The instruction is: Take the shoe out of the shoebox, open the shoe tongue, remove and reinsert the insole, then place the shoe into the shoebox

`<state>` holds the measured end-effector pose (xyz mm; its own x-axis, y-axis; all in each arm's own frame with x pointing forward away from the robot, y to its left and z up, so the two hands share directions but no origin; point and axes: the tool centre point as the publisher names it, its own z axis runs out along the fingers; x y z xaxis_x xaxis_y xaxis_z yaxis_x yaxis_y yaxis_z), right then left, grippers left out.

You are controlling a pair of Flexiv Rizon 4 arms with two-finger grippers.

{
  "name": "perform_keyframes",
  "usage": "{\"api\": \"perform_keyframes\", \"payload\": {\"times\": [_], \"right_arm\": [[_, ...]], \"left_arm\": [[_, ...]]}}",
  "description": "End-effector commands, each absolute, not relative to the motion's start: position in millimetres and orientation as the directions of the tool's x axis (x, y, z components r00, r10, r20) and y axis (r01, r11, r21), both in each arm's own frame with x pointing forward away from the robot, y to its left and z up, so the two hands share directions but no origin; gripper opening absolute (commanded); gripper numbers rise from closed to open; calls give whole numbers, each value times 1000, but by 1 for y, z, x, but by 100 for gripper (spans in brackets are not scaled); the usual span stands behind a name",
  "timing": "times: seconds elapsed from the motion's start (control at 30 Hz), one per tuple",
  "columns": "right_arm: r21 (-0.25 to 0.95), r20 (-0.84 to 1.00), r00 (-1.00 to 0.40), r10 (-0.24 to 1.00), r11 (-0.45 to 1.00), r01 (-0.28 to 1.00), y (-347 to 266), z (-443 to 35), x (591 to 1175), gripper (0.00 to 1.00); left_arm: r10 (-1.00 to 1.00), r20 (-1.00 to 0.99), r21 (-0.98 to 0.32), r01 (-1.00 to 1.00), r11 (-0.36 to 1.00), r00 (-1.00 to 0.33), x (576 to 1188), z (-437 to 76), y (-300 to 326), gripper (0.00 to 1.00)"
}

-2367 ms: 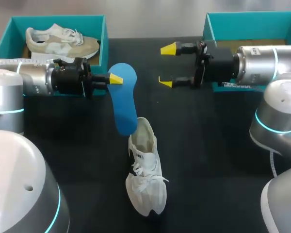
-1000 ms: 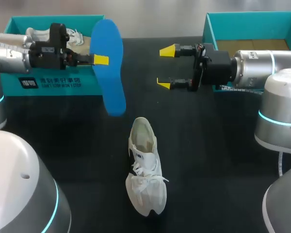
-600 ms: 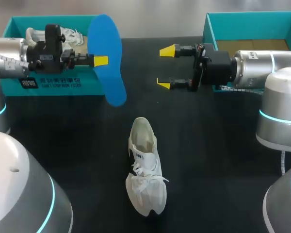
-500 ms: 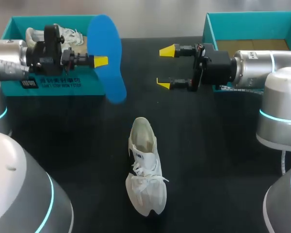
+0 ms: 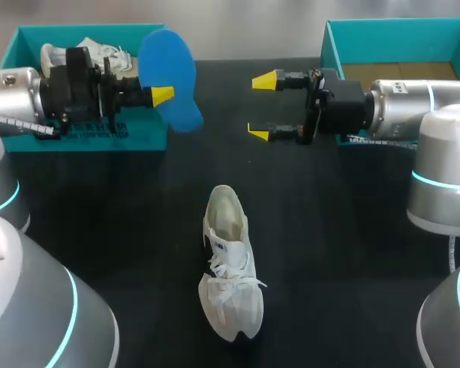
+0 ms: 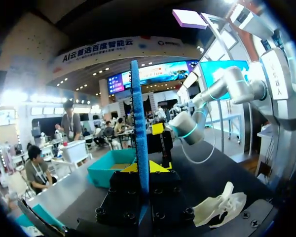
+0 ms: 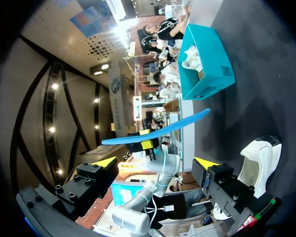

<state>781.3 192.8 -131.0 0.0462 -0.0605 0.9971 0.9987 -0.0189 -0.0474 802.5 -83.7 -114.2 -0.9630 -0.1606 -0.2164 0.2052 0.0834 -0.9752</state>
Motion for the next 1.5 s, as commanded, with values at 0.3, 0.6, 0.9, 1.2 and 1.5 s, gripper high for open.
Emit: {"api": "perform_keyframes", "payload": {"times": [0.3, 0.6, 0.9, 1.2, 1.5], "right_arm": [[-48, 997, 47, -58, -20, 999, 194, -131, 782, 100], [-48, 997, 47, -58, -20, 999, 194, -131, 782, 100], [-48, 997, 47, -58, -20, 999, 194, -131, 782, 100], [-48, 997, 47, -58, -20, 999, 194, -131, 782, 100], [-48, 997, 47, -58, -20, 999, 194, -131, 782, 100]], "left_arm": [[-86, -584, -810, 575, 116, -807, 806, -111, -90, 0], [-15, -702, -707, 695, 126, -712, 814, -114, -97, 0], [10, -813, -575, 806, 140, -582, 818, -117, -89, 0], [54, -929, -354, 921, 162, -366, 811, -128, -89, 0], [52, -986, -150, 974, 171, -161, 800, -129, -93, 0]]}}
